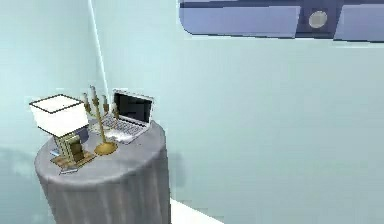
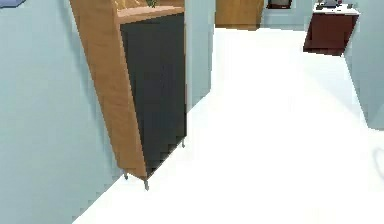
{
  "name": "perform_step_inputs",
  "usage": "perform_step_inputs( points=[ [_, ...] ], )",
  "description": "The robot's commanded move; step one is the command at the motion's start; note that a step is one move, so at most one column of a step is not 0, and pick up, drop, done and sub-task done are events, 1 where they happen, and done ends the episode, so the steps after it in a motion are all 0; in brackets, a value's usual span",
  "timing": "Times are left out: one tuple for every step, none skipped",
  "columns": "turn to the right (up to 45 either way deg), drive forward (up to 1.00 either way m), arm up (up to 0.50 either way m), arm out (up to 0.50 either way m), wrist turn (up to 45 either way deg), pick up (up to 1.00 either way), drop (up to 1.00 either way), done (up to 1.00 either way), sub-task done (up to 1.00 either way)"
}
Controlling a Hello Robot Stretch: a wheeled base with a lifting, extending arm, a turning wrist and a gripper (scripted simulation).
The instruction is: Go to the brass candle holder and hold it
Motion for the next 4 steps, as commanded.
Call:
perform_step_inputs(
  points=[
    [0.0, 0.8, 0.0, 0.0, 0.0, 0.0, 0.0, 0.0, 0.0],
    [-45.0, 0.0, 0.0, 0.0, 0.0, 0.0, 0.0, 0.0, 0.0],
    [-45.0, 0.0, 0.0, 0.0, 0.0, 0.0, 0.0, 0.0, 0.0],
    [-45.0, 0.0, 0.0, 0.0, 0.0, 0.0, 0.0, 0.0, 0.0]
  ],
)
